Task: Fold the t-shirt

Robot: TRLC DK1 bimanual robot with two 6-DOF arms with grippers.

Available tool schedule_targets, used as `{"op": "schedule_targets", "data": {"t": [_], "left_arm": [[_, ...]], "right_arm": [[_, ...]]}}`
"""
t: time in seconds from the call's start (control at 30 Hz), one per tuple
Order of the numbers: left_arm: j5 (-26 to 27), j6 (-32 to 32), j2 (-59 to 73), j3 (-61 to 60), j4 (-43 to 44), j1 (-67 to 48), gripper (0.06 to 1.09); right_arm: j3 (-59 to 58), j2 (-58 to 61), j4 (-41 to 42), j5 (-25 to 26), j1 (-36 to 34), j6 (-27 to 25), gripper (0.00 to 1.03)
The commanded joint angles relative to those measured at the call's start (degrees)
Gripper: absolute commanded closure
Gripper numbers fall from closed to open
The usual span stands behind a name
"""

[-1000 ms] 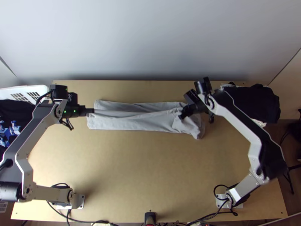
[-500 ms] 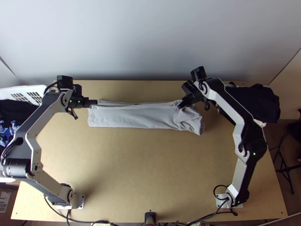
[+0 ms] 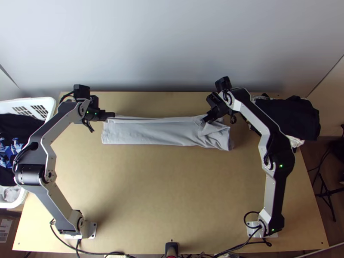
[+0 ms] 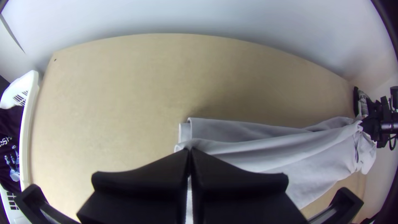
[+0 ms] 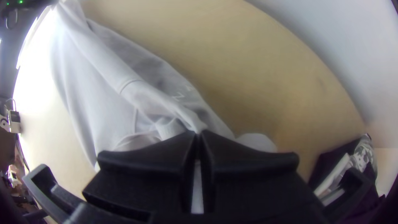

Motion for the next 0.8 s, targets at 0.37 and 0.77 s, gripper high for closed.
{"op": "schedule_targets", "data": {"t": [0.37, 0.77], "left_arm": [[-0.11, -0.26, -0.53, 7.3, -4.6, -0.8, 0.13], [-0.29, 1.32, -9.24, -7.12, -7.59, 0.79, 0.13]], "right_arm": [[1.13, -3.55, -0.61, 0.12, -1.5, 5.56, 0.03], [-4.76, -14.71, -3.34, -0.4, 4.65, 8.38, 0.03]]}}
